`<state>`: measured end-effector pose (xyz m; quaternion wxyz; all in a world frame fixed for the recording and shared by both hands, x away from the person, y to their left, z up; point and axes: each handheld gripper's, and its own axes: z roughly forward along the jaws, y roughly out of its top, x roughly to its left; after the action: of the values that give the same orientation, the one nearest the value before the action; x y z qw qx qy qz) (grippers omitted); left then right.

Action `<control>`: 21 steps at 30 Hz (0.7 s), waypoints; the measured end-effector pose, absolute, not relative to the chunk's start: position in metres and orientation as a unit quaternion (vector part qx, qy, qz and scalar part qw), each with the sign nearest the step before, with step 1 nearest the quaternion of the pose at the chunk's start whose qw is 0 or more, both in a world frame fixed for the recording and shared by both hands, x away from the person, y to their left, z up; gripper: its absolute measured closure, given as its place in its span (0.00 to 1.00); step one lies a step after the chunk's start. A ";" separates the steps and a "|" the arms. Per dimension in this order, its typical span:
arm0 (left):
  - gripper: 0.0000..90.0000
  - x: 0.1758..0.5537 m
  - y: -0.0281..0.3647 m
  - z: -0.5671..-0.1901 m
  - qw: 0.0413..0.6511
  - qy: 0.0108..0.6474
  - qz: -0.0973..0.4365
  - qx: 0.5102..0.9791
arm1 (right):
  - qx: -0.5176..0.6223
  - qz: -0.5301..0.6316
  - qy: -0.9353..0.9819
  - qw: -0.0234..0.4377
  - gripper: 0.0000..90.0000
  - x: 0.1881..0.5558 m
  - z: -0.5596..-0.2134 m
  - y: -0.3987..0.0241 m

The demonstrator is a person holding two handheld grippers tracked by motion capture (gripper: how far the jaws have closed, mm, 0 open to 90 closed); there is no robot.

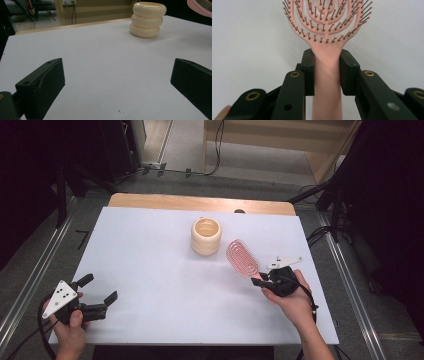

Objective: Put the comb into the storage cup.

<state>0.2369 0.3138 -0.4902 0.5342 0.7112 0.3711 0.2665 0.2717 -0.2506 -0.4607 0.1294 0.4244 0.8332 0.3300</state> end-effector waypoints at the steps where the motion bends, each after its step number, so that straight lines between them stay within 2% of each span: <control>1: 0.00 0.237 0.314 -0.490 0.534 0.371 0.267 0.712 | 0.426 0.335 0.830 0.129 0.75 0.272 -0.460 -0.249; 21: 0.00 0.237 0.299 -0.482 0.526 0.359 0.272 0.722 | 0.409 0.386 0.813 0.153 0.75 0.275 -0.450 -0.227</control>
<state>0.2370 0.2993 -0.4816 0.5256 0.7215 0.3594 0.2720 0.2754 -0.2268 -0.4505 0.1527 0.4094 0.8125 0.3859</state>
